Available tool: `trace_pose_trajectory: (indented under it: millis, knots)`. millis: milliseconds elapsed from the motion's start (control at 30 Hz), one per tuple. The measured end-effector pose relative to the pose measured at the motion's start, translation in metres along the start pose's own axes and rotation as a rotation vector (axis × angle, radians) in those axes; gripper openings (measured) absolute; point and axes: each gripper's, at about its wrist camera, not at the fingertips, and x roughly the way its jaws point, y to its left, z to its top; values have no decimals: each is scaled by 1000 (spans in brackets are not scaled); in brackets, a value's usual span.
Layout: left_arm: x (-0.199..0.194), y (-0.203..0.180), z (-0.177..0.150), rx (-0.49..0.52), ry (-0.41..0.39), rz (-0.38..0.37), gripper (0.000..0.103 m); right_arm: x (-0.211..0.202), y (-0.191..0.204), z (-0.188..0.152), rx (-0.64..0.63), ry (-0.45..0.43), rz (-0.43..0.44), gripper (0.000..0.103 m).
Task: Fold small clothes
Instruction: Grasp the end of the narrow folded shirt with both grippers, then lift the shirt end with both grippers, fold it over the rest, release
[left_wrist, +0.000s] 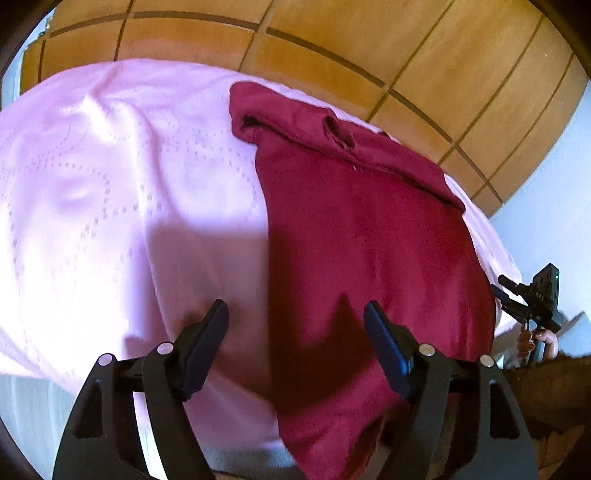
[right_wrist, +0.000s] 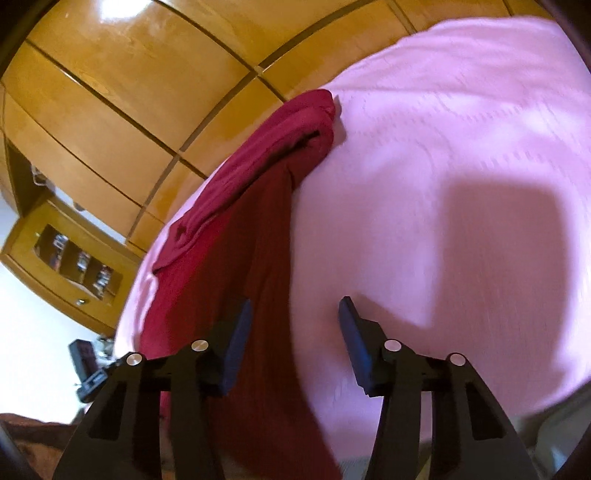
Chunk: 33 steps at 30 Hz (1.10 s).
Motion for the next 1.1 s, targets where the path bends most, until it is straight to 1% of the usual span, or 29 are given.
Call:
trace_pose_trajectory:
  millis: [167,267,367,433,467,500,533,567,600,667,700,767,833,967,1000,1033,1100]
  knots:
    - [-3,2,-18,5,88,-14,74,-7,8,-27,-56,74,10,49]
    - [0,5,-26,2,142,-44,74,-1,12,-41,-85,122,15,49]
    - [10,7,-31,-16,190,-89,74,10,16,-51,-139,165,-18,49]
    - [16,5,-33,-17,221,-102,74,11,16,-54,-148,173,-31,43]
    - [18,4,-35,-15,233,-110,73,12,15,-54,-142,173,-43,36]
    - [21,3,-35,-13,245,-116,69,11,13,-53,-133,171,-52,27]
    - [24,2,-37,-11,259,-122,65,10,10,-53,-121,168,-54,23]
    - [27,0,-38,-11,277,-127,53,9,7,-53,-110,172,-35,14]
    - [30,-1,-41,-12,297,-135,35,9,6,-52,-105,176,-17,11]
    - [34,-5,-44,-10,336,-167,14,5,10,-54,-129,181,31,10]
    - [34,-9,-45,-1,344,-174,9,6,17,-57,-156,185,39,10]
    - [27,-19,-46,39,329,-197,7,1,28,-57,-211,190,68,10]
    - [18,-25,-42,47,296,-239,7,-8,33,-54,-230,172,100,10]
    - [0,-19,-37,24,245,-272,6,-28,36,-51,-253,118,144,10]
    - [-6,-18,-36,17,227,-278,6,-31,36,-51,-253,106,155,7]
    - [-10,-17,-35,11,211,-286,6,-36,35,-51,-251,92,171,7]
    - [-27,-13,-30,-4,152,-324,5,-45,33,-50,-238,56,219,7]
